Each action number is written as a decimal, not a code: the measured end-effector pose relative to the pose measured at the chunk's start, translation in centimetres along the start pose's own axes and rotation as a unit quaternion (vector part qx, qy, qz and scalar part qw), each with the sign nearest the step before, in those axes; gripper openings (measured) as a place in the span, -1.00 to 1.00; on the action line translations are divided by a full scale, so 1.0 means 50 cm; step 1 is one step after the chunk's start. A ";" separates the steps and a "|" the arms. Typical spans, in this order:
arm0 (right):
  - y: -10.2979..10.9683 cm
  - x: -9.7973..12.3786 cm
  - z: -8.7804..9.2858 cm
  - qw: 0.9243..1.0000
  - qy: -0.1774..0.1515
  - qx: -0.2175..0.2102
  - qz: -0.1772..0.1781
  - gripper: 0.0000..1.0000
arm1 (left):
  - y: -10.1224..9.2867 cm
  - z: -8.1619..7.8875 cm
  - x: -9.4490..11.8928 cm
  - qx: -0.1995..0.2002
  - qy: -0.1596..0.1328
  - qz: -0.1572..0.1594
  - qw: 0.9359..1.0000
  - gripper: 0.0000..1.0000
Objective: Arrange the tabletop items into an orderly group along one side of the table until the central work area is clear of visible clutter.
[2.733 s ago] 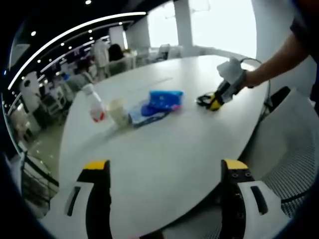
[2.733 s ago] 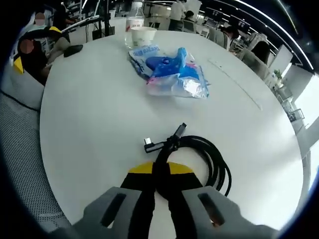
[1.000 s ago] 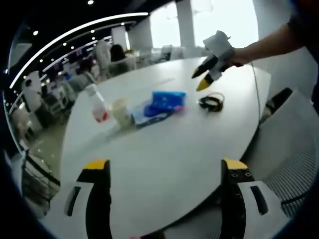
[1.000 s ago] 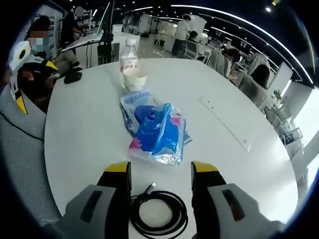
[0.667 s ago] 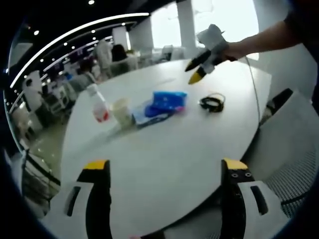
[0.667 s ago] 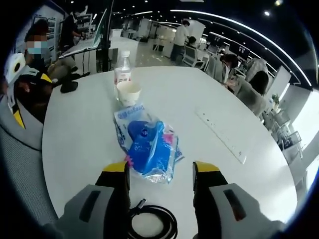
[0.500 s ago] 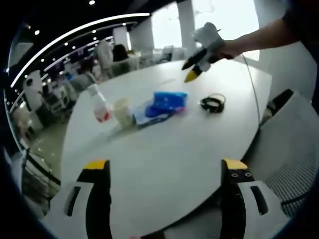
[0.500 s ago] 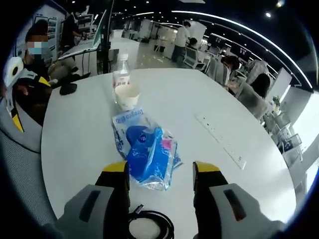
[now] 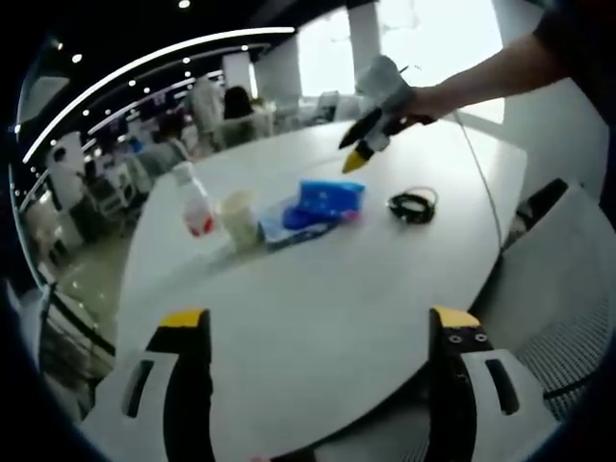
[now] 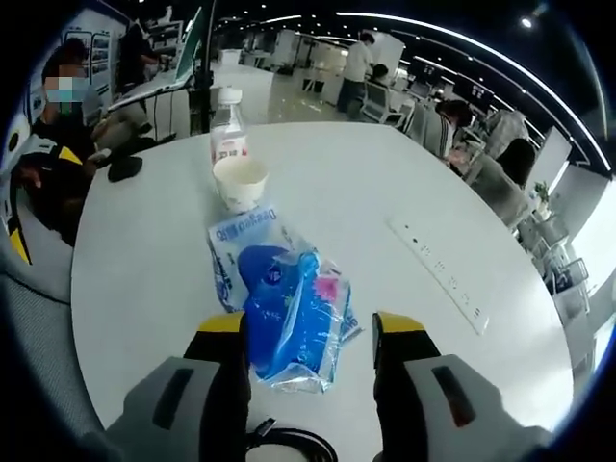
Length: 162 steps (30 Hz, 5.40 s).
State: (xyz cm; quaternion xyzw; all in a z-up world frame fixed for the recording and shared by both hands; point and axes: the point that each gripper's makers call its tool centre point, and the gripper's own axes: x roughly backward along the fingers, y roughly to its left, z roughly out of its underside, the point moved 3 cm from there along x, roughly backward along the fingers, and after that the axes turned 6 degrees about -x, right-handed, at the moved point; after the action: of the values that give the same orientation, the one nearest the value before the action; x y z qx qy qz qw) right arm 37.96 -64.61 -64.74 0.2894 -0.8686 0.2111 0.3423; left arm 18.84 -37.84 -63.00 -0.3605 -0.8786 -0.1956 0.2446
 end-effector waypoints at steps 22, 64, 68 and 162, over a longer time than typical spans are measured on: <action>0.005 -0.100 0.050 0.996 0.065 -0.064 -0.001 -0.20 | -0.005 -0.001 -0.003 0.004 -0.007 0.001 1.000 0.93; -0.002 -0.041 0.053 0.995 0.066 -0.076 0.005 -1.00 | -0.001 0.011 -0.003 -0.002 0.008 0.002 1.000 0.87; -0.003 -0.029 0.047 0.996 0.057 -0.067 0.003 -1.00 | 0.001 0.008 -0.002 -0.002 0.005 -0.001 1.000 0.87; -0.123 -0.004 0.229 0.938 0.149 0.292 -0.109 -1.00 | -0.010 0.035 -0.007 -0.012 0.044 0.015 0.999 0.86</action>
State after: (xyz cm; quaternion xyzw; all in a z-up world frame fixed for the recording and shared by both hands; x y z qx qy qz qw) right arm 36.67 -75.58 -71.60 0.4346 -0.6710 0.4578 0.3890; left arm 18.19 -37.45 -64.68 -0.3676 -0.8589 -0.2184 0.2820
